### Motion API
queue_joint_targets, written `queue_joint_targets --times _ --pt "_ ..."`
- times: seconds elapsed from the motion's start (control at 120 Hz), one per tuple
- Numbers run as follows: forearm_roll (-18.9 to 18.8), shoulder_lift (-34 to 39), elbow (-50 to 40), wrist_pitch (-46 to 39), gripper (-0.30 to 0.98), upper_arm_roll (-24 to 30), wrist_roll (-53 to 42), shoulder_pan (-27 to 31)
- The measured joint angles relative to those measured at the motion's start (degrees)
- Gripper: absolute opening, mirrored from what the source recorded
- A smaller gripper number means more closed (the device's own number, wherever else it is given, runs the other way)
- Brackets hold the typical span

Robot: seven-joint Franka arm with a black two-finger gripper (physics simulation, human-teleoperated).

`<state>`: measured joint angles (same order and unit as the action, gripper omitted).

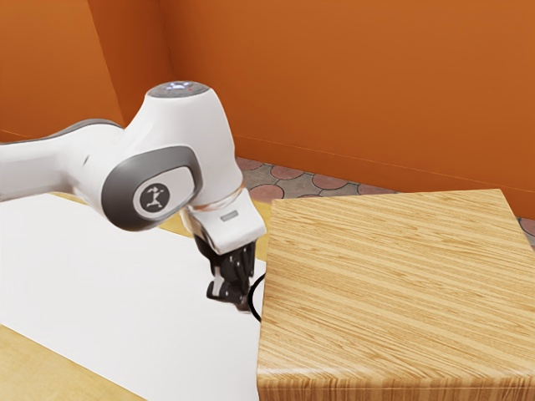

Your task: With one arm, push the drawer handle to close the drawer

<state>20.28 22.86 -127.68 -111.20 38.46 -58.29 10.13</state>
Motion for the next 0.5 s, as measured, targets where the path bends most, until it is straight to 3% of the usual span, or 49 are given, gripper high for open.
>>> queue_joint_targets --times 0.058,0.267,0.408,0.467,0.5 --pt "0.3 0.9 -0.4 0.3 -0.1 -0.4 0.1 -0.1" --pt "-0.5 8.9 0.9 5.4 -0.1 -8.1 0.5 -0.9" --pt "-8.4 8.0 27.1 20.3 -0.1 -17.0 0.6 -0.3" --pt "-11.6 7.1 32.4 26.5 -0.09 -20.0 0.0 -0.4" --pt "-13.2 6.7 33.7 29.5 -0.02 -20.6 -0.4 -0.4"
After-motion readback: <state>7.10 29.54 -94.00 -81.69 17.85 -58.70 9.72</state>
